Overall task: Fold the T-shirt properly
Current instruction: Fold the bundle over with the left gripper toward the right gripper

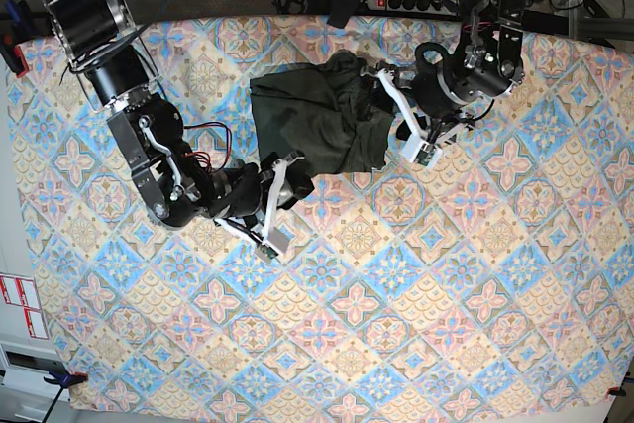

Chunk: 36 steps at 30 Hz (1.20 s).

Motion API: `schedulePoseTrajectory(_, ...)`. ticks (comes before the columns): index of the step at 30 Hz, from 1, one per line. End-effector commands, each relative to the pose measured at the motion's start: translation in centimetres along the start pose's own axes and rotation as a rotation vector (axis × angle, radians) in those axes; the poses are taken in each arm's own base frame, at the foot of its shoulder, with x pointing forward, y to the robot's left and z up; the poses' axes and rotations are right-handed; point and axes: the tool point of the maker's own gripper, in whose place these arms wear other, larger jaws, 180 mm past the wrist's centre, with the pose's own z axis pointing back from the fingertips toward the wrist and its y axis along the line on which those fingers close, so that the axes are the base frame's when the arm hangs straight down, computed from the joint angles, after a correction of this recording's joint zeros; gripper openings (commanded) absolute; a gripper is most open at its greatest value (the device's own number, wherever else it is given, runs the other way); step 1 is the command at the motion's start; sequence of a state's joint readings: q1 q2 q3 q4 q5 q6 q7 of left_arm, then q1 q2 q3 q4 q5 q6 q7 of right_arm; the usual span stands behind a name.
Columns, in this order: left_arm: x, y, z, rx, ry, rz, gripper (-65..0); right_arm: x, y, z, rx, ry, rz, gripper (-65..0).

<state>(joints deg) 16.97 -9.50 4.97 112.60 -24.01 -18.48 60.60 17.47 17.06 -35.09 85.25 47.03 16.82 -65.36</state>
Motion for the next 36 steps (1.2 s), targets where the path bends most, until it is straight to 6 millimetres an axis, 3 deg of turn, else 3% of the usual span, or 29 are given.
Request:
schedulePoseTrajectory(1,1.3,-0.7,0.1,-0.023,-0.050,-0.009,-28.1,1.5,-0.2,0.5,0.003,-0.043,0.005,-46.1)
schedulePoseTrajectory(5,0.6,-1.7,-0.8,-0.051,-0.025,0.001,-28.1,0.0,-1.4,-0.3,-0.007,-0.001,-0.045,-46.1)
schedulePoseTrajectory(12,-4.5,-0.3,-3.4,-0.011,0.154,-0.015,-28.1,0.9,0.3,-1.6,0.036,-0.014,-0.058,-46.1)
schedulePoseTrajectory(17,-7.9,1.3,-2.7,0.042,0.245,-0.043,-28.1,0.9,0.3,-1.6,0.036,-0.014,-0.058,-46.1)
schedulePoseTrajectory(21,-8.0,0.8,-1.8,0.037,0.235,-0.049,-28.1,0.9,0.3,-1.6,0.038,-0.015,-0.057,-46.1)
schedulePoseTrajectory(24,-6.4,-0.2,-0.7,0.029,0.179,-0.074,-28.1,0.9,0.2,-1.6,0.030,-0.011,-0.053,-46.1)
schedulePoseTrajectory(27,-5.5,-1.3,0.0,0.016,0.146,-0.088,-28.1,0.3,-1.1,-1.6,-0.041,0.018,-0.013,-46.1)
schedulePoseTrajectory(31,-5.9,-2.9,-0.3,-0.024,0.156,-0.103,-28.1,-0.2,-3.1,-1.5,-0.158,0.058,0.056,-46.1)
schedulePoseTrajectory(36,-6.1,-4.8,-0.8,-0.072,0.164,-0.139,-28.1,1.9,-3.3,-2.3,-0.247,-0.002,0.148,-46.2)
